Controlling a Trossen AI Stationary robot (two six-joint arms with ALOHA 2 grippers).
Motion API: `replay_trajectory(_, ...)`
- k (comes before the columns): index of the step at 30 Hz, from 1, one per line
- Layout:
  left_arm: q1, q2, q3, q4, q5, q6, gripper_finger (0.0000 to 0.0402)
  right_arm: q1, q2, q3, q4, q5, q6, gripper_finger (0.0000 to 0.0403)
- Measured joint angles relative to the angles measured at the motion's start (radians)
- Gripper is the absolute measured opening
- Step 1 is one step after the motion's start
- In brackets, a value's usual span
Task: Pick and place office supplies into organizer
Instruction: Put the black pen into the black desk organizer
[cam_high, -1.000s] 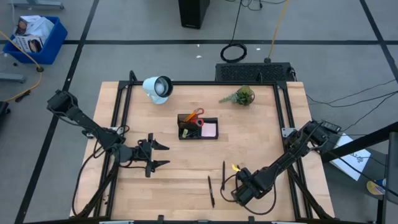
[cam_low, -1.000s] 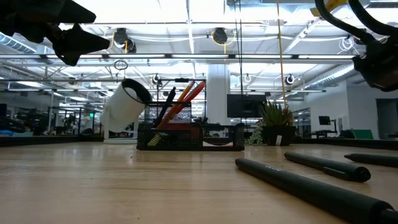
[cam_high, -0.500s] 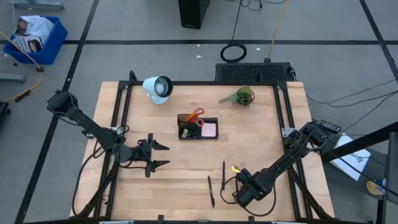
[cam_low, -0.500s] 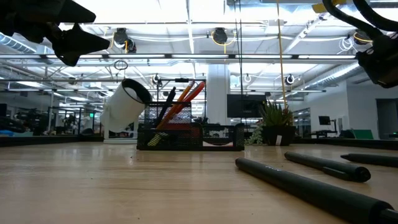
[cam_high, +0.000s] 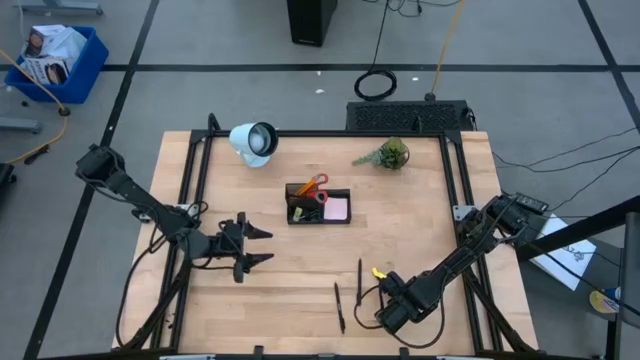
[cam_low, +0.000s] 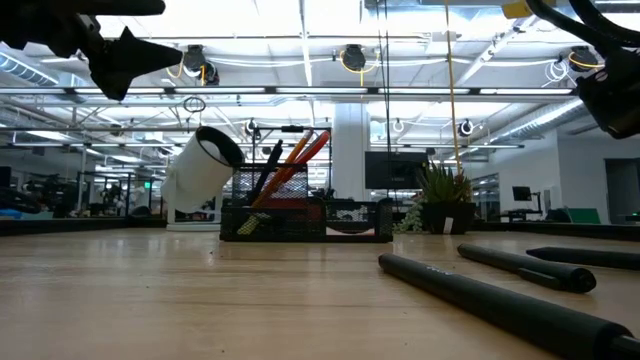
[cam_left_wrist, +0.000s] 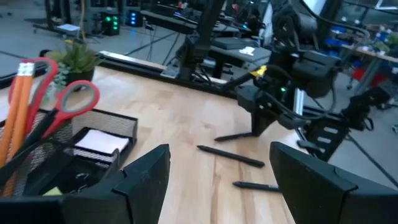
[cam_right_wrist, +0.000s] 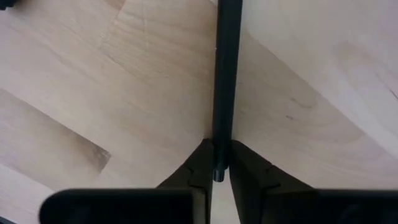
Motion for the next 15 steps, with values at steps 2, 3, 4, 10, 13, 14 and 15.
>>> replay_trajectory(2,0.0,0.0,0.0,0.0,-0.004,-0.007,0.0278,0.0,-0.009,0.0,-0.002,0.001,-0.013,0.0026)
replay_trajectory(3,0.0,0.0,0.0,0.001,-0.004,-0.013,0.0278,0.0,-0.015,0.0,-0.002,0.002,-0.014,0.0023)
replay_trajectory(4,0.0,0.0,0.0,0.003,-0.002,-0.024,0.0278,0.0,-0.024,-0.001,-0.003,0.007,-0.012,0.0021)
replay_trajectory(10,0.025,0.0,0.0,0.003,0.025,-0.133,0.0278,-0.005,-0.096,-0.006,-0.03,0.187,-0.032,0.0021)
replay_trajectory(13,0.048,0.0,0.0,0.0,0.107,-0.161,0.0278,-0.005,-0.122,-0.01,-0.033,0.268,-0.064,0.0021)
replay_trajectory(14,0.053,0.0,0.0,0.0,0.132,-0.173,0.0278,-0.005,-0.136,-0.007,-0.023,0.29,-0.082,0.0021)
replay_trajectory(15,0.057,0.0,0.0,0.001,0.152,-0.186,0.0278,-0.005,-0.148,-0.004,-0.016,0.312,-0.103,0.0021)
